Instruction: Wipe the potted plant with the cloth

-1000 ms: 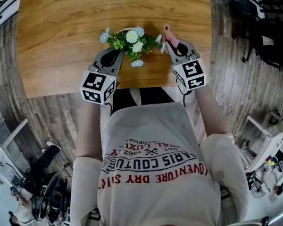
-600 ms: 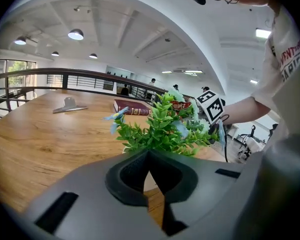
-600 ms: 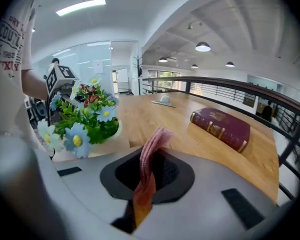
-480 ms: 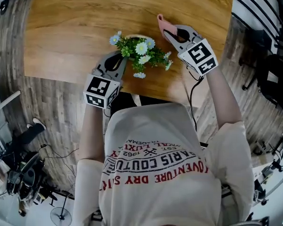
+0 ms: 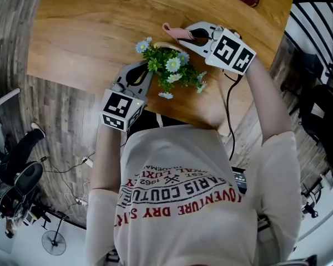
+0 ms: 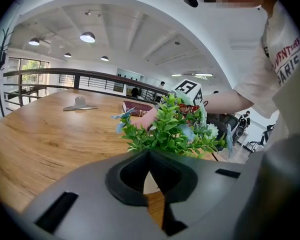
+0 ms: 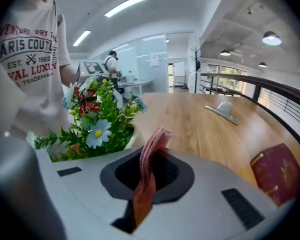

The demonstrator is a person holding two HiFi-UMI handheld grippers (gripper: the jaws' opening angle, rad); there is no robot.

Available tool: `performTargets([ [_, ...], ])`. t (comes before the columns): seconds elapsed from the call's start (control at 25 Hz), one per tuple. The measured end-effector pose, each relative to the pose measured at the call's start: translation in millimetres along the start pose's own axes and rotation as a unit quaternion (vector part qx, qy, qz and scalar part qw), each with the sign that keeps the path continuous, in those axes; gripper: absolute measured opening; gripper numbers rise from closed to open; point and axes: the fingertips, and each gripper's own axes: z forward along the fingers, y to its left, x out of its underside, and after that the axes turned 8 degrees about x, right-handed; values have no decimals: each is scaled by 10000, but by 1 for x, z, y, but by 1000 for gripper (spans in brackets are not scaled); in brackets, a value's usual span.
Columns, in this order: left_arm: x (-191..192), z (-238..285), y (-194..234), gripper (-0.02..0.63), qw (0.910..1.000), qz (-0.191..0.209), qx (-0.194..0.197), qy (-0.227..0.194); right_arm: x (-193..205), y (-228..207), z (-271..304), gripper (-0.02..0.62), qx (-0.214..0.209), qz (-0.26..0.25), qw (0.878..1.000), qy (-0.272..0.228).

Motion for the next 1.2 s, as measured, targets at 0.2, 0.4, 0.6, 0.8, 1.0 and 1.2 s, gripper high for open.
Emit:
performTargets([
  [0.2, -1, 0, 0, 15, 10000, -26, -91, -10, 3, 10, 8, 40, -1058, -870, 9887, 613],
  [0.4, -1, -1, 1, 15, 9998, -16, -170, -36, 3, 18, 13, 40, -1846, -1703, 9598, 1250],
  [0.6, -1, -1, -1, 15, 9998, -15, -185, -59, 5, 24, 10, 40, -2363, -2314, 9261, 1813],
  [0.8, 0, 1, 1, 15, 9997, -41, -222, -59, 9, 26, 11, 40, -2581, -2405, 9109, 2139],
  [1.0, 0, 2, 2, 15, 9997, 41, -250, -32, 13, 25, 8, 40, -2396, -2087, 9198, 2301],
  [1.2, 1, 0, 2, 15, 9997, 75, -247, 0, 24, 31, 0, 40, -2279, -1910, 9241, 2401],
])
